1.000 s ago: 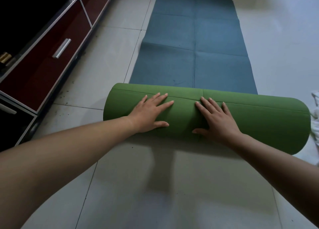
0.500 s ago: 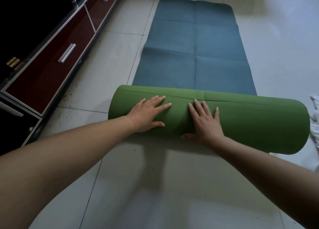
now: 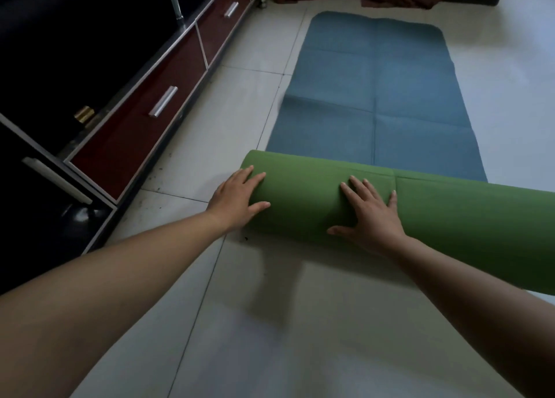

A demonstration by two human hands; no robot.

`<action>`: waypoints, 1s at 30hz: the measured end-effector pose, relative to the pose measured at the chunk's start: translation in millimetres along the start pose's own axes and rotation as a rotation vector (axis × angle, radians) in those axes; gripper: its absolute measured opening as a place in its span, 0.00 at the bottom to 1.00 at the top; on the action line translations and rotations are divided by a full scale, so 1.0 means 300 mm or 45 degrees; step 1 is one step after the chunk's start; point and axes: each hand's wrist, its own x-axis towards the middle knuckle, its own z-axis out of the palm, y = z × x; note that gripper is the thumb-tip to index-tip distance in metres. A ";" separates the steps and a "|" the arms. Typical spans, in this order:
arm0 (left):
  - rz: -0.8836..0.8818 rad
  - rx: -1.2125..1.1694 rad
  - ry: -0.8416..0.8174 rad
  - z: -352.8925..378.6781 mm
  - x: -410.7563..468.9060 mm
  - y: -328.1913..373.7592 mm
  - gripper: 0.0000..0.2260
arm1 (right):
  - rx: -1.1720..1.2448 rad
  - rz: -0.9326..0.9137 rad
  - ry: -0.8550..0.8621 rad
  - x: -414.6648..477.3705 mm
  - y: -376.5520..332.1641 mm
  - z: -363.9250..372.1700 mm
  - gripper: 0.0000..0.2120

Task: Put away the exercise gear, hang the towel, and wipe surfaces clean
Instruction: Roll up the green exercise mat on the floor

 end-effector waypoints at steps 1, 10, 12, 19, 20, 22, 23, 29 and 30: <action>-0.051 -0.095 0.040 0.000 -0.002 -0.012 0.31 | 0.003 0.006 0.016 0.007 0.001 -0.002 0.47; -0.445 -0.951 -0.009 0.027 0.016 -0.066 0.25 | 0.018 0.016 0.027 -0.013 -0.001 0.019 0.46; -0.470 -0.981 -0.001 0.032 0.014 -0.068 0.24 | 0.023 0.016 0.021 -0.018 -0.002 0.021 0.46; -0.424 -1.011 0.003 0.009 -0.034 -0.063 0.21 | -0.008 -0.001 0.014 -0.048 -0.006 0.013 0.45; -0.416 -1.007 0.001 0.005 -0.048 -0.063 0.20 | -0.018 -0.005 0.012 -0.058 -0.009 0.009 0.45; -0.397 -0.998 -0.008 -0.004 -0.071 -0.067 0.20 | -0.031 -0.009 0.011 -0.073 -0.012 0.001 0.44; -0.381 -0.990 -0.015 -0.013 -0.085 -0.064 0.20 | -0.034 -0.010 0.017 -0.084 -0.014 -0.004 0.44; -0.275 -0.955 -0.001 -0.087 -0.183 -0.017 0.20 | -0.082 -0.029 0.155 -0.186 -0.025 -0.019 0.41; -0.263 -0.947 0.003 -0.101 -0.205 -0.013 0.21 | -0.095 -0.048 0.197 -0.206 -0.030 -0.019 0.40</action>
